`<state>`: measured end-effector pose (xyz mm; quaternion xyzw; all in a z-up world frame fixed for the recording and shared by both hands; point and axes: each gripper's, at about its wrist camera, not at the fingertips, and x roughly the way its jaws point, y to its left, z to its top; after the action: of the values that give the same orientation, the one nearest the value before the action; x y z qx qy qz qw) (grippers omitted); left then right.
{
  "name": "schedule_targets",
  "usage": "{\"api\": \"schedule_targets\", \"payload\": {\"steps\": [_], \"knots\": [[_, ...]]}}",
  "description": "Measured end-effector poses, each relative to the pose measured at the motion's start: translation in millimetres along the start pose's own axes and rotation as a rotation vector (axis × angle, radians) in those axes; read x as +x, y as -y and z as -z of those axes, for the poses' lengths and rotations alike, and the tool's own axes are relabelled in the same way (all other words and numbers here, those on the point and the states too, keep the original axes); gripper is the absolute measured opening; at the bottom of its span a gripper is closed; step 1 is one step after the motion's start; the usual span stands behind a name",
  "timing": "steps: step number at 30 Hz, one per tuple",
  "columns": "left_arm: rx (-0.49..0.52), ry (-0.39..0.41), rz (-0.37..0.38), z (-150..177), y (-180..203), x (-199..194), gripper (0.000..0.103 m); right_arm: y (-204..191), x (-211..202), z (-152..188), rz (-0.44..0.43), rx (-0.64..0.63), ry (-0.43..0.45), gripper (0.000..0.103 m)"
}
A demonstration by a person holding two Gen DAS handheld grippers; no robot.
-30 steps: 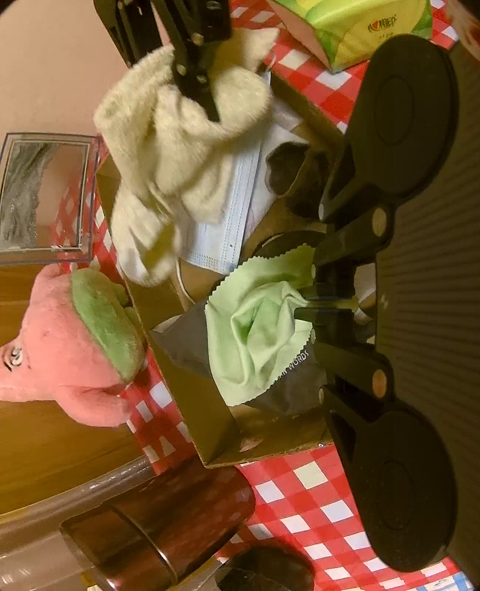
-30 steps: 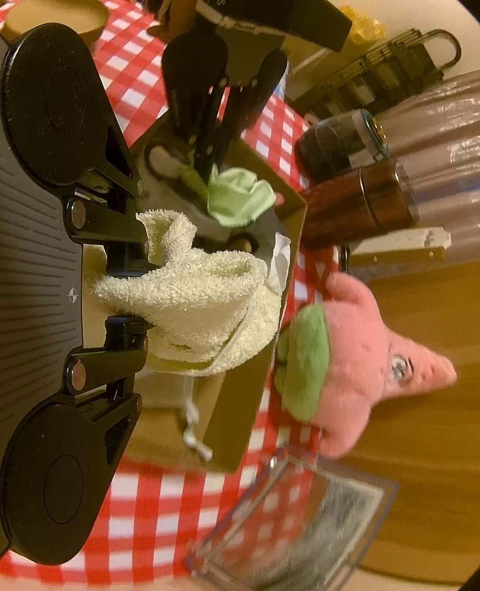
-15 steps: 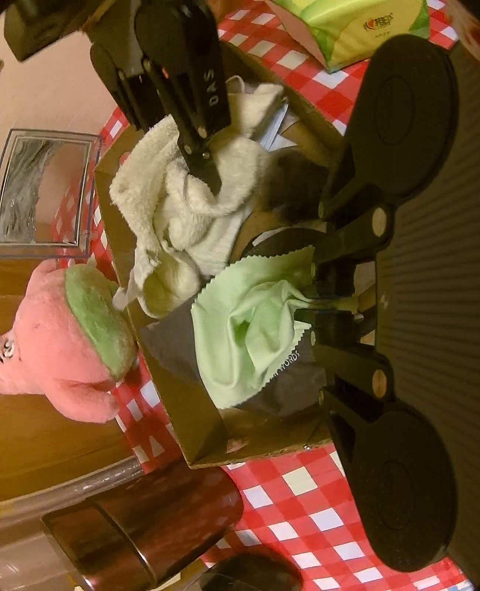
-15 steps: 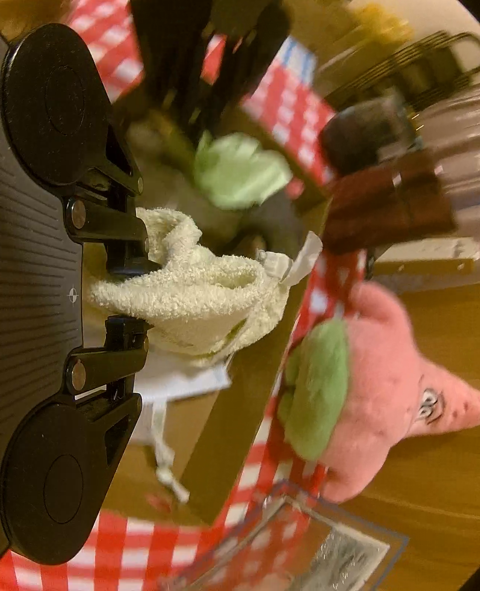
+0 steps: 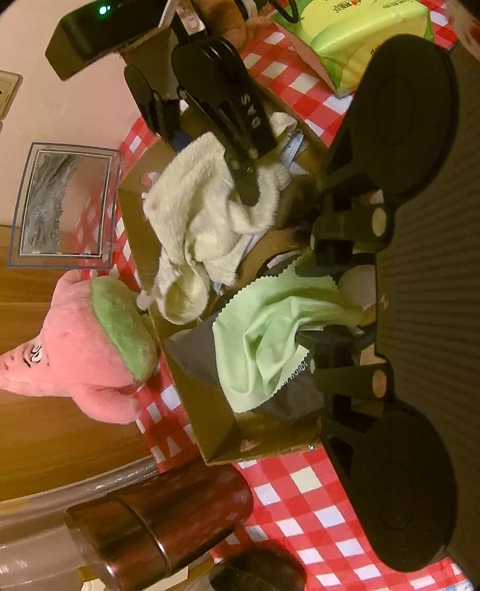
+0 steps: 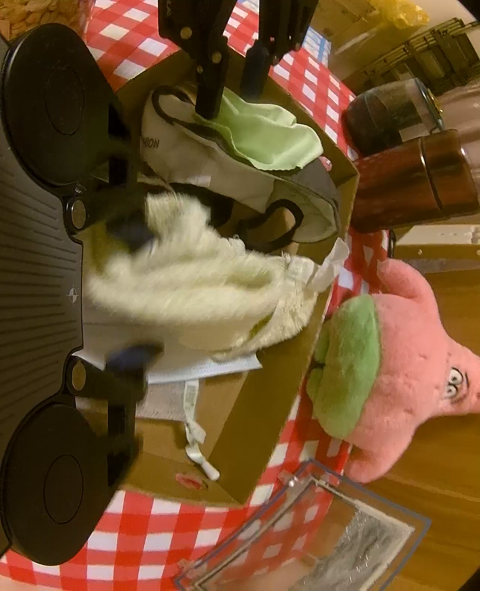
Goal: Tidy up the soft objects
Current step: 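Lower the towel and green cloth into the tray and open both grippers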
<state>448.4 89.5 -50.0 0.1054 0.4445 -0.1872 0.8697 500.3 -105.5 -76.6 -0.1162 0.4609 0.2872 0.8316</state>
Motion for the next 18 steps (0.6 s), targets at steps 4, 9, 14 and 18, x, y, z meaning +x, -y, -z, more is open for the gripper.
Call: {"api": "schedule_targets", "payload": {"steps": [4,9,14,18], "knots": [[0.005,-0.005,-0.009,1,1,-7,0.032,-2,-13,2,0.005,-0.007,0.023,0.075],[0.007,-0.001,-0.031,2,4,-19,0.041,-1,-34,5,0.005,0.009,0.038,0.075],[0.01,-0.002,-0.055,3,7,-34,0.056,-5,-55,6,0.008,0.007,0.051,0.076],[-0.005,-0.008,-0.077,3,9,-47,0.061,-11,-70,7,-0.001,0.012,0.053,0.076]]}}
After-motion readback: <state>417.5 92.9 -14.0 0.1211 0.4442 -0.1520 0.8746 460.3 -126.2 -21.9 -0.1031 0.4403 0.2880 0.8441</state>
